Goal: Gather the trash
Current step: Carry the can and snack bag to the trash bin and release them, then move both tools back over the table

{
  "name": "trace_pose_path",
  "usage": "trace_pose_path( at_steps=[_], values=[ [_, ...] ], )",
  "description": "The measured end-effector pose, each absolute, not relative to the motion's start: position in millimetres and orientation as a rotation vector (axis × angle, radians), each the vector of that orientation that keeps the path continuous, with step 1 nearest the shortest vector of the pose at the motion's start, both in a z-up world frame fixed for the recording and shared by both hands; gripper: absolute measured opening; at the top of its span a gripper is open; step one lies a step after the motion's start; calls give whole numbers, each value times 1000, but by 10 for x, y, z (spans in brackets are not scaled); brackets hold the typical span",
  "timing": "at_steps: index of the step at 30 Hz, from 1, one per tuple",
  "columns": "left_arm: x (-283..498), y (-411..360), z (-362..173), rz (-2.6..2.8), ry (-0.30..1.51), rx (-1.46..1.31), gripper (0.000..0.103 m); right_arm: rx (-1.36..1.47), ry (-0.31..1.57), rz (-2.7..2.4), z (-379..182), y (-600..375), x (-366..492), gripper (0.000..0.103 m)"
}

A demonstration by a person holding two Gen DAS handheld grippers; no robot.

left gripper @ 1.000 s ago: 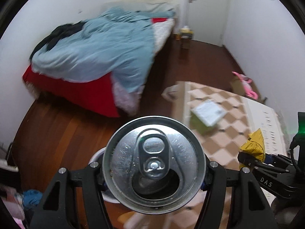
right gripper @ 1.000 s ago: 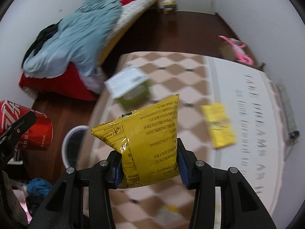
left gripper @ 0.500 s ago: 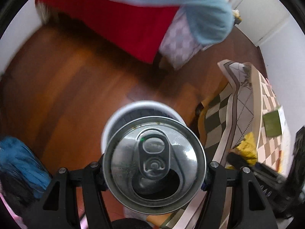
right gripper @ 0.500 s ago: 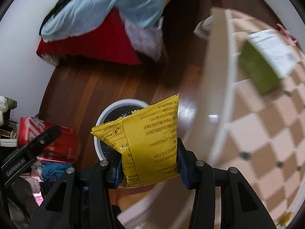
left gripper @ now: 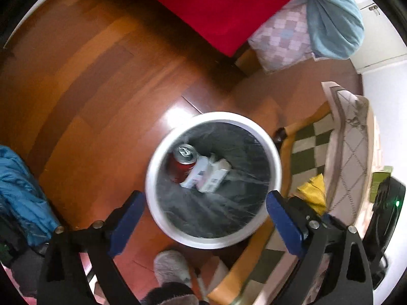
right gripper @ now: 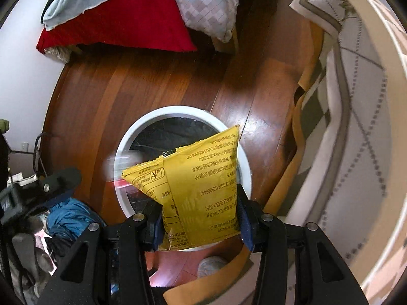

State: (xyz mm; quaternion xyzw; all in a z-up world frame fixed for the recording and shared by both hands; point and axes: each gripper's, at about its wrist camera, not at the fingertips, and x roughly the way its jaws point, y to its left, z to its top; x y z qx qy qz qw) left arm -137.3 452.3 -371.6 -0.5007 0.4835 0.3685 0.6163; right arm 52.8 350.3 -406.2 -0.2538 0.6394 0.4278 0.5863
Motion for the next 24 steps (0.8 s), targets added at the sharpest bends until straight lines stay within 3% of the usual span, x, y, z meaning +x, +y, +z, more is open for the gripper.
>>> trace_pose_path(
  at_steps=[1, 3, 5, 6, 24],
  values=[
    [-1379, 4481, -3675, 887, 1125, -1105, 97, -594, 1494, 1003, -4078, 3520, 510, 57],
    [-1409, 4413, -3598, 964, 1149, -991, 97, -602, 1488, 1011, -4099, 3522, 475, 85],
    [-1402, 4284, -3515, 1039, 1174, -874, 97, -620, 1461, 1007, -4093, 3518, 446, 100],
    [-1425, 4251, -3501, 1061, 1181, -850, 97, -634, 1445, 1007, -4082, 3530, 427, 102],
    [-1603, 3824, -2961, 1161, 1129, -691, 97, -696, 1253, 978, -3383, 3160, 228, 102]
  ],
)
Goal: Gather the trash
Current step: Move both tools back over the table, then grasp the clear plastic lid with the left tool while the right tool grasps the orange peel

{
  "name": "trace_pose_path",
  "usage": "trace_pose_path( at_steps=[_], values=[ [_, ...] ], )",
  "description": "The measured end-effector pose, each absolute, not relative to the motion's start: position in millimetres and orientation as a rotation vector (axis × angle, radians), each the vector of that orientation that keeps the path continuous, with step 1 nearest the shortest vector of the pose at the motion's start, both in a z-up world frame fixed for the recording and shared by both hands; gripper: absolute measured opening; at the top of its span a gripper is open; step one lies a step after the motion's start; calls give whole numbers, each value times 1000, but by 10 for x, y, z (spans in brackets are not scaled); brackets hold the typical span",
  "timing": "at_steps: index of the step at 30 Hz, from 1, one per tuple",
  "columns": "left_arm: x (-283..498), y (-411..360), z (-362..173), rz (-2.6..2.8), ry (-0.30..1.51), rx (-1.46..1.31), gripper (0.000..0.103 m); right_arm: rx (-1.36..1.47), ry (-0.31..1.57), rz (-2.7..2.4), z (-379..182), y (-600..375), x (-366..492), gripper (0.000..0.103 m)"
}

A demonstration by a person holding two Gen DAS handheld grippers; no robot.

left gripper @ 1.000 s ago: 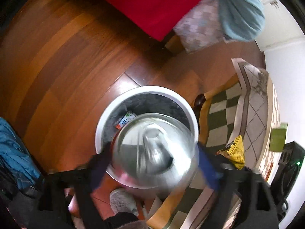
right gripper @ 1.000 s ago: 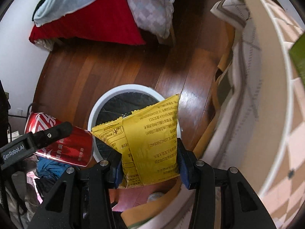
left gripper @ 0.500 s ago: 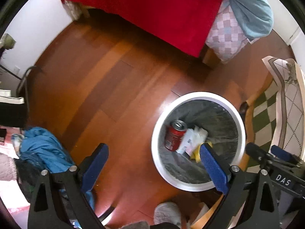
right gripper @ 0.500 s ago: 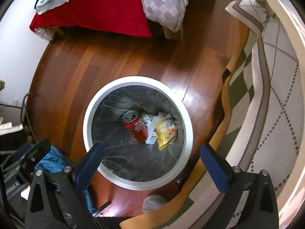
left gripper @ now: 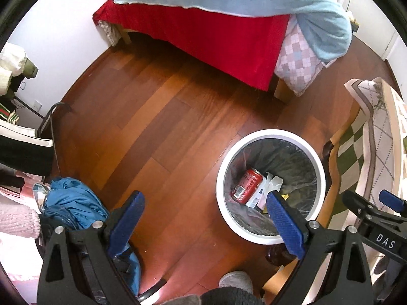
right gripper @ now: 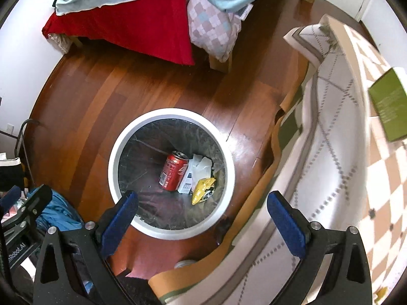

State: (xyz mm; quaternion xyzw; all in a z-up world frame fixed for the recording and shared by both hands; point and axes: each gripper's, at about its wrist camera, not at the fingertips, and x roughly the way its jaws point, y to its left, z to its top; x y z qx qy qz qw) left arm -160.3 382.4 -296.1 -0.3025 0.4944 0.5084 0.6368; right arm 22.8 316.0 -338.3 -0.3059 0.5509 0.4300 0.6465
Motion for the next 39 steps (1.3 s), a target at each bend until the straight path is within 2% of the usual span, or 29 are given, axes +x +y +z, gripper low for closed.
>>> trace_pose_path(
  at_steps=[8, 16, 27, 32, 39],
  values=[
    [-1651, 3581, -2598, 1164, 1087, -650, 97, -651, 1202, 998, -2950, 2838, 189, 102],
    [-1643, 3265, -1997, 1154, 1004, -581, 97, -577, 1143, 1053, -2367, 2508, 188, 102],
    [-1353, 2793, -1406, 1115, 915, -513, 97, -337, 1119, 1084, -1600, 1773, 533, 102],
    [-822, 2459, -1470, 1010, 924, -489, 97, -228, 1149, 986, -1505, 1129, 957, 102],
    [272, 1843, -2293, 741, 1085, -518, 97, -176, 1249, 674, -2015, -5, 1809, 102]
  ],
)
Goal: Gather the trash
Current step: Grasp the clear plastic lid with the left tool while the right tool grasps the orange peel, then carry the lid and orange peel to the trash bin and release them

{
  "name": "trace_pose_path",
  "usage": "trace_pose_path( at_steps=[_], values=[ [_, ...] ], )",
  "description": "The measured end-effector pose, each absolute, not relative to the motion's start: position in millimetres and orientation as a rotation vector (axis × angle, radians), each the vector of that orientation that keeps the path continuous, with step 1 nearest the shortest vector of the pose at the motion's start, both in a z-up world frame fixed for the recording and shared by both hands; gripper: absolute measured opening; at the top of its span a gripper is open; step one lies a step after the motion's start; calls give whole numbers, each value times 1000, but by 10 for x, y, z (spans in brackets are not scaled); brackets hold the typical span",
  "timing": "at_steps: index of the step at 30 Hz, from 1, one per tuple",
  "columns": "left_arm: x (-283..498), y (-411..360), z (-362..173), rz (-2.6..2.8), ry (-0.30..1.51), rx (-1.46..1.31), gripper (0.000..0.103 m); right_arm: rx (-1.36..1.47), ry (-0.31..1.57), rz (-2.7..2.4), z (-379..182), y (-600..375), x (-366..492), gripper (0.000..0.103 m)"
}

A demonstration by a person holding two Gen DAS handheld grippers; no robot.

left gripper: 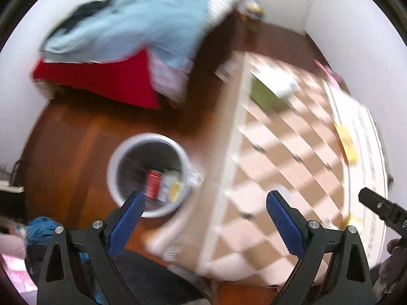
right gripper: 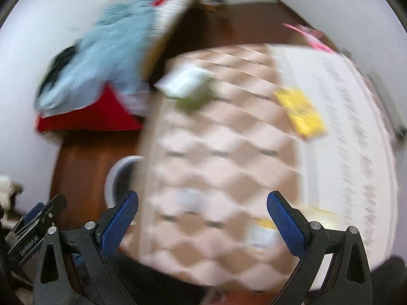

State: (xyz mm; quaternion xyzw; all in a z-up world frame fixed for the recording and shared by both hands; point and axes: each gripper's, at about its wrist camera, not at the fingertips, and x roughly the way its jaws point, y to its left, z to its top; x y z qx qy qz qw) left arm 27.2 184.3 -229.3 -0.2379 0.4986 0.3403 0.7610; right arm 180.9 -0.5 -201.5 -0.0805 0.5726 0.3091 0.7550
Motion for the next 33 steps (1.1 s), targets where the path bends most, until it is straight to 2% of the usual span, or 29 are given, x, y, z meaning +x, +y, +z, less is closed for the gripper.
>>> trace_pose_path(
  at_steps=[9, 11, 13, 14, 18, 28, 33],
  values=[
    [1123, 1416, -3053, 574, 1228, -461, 95, -95, 1353, 423, -2717, -1095, 2417, 101],
    [1186, 1400, -3109, 578, 1247, -447, 71, -87, 1370, 413, -2820, -1135, 2449, 101],
    [1212, 1408, -3161, 583, 1257, -450, 60, -77, 1376, 422, -2912, -1117, 2484, 101],
    [1222, 1406, -3179, 586, 1254, -453, 50, -86, 1381, 428, -2952, -1093, 2482, 101],
    [1189, 1409, -3170, 586, 1237, -453, 38, -130, 1395, 448, -3090, -949, 2416, 101],
    [1168, 1377, -3177, 597, 1230, -441, 37, -190, 1366, 437, -3163, -749, 2265, 101],
    [1155, 1356, -3174, 599, 1226, -439, 37, -251, 1326, 408, -3143, -761, 2196, 88]
  ],
)
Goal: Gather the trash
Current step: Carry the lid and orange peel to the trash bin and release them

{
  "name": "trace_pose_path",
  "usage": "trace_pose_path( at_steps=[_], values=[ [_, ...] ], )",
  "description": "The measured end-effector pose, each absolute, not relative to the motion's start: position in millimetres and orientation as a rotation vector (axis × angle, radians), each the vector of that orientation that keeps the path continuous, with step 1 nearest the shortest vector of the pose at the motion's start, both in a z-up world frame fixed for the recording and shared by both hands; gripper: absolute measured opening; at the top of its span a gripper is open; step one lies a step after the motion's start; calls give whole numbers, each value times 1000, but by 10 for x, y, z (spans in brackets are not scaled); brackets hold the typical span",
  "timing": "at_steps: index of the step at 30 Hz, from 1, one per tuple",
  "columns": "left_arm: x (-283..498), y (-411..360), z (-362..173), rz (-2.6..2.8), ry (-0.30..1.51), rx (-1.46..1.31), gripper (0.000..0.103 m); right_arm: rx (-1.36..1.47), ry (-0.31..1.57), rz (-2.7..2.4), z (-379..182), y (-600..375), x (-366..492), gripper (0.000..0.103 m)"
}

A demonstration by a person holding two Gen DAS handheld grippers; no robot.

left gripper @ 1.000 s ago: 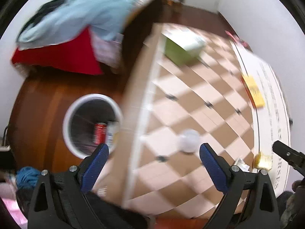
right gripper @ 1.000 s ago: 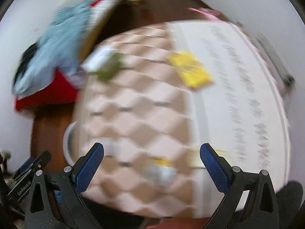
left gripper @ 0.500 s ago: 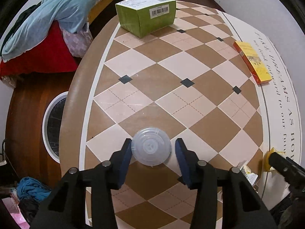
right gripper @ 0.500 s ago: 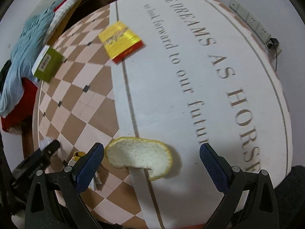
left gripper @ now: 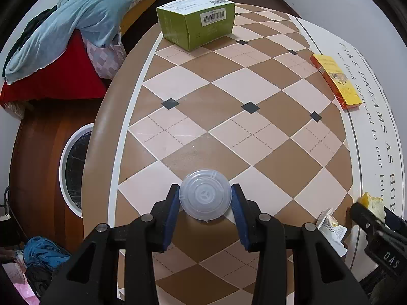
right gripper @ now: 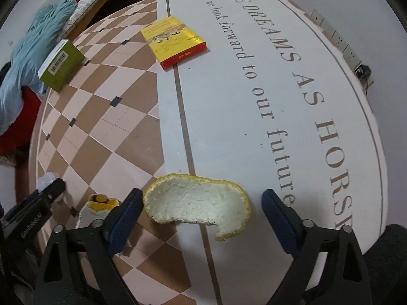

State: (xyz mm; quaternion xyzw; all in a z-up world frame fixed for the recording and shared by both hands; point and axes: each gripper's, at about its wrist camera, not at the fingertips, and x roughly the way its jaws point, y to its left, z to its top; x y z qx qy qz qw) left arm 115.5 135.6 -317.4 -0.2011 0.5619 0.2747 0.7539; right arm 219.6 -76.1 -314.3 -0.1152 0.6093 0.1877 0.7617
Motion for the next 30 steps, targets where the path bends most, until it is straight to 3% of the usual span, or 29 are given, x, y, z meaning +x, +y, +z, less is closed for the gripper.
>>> trace_pose_path(
  at_steps=[5, 9, 19, 30],
  values=[
    [1142, 1354, -3188, 603, 1220, -442, 37, -257, 1294, 418, -3078, -794, 2163, 66],
    [1130, 1364, -3168, 602, 1215, -445, 37, -270, 1275, 420, -3005, -788, 2168, 55],
    [985, 1395, -2773, 623, 1133, -425, 36, -210, 1277, 452, -2831, -804, 2187, 50],
    [616, 1943, -2015, 668, 966, -475, 36, -219, 1183, 636, -2140, -125, 1982, 50]
  ],
)
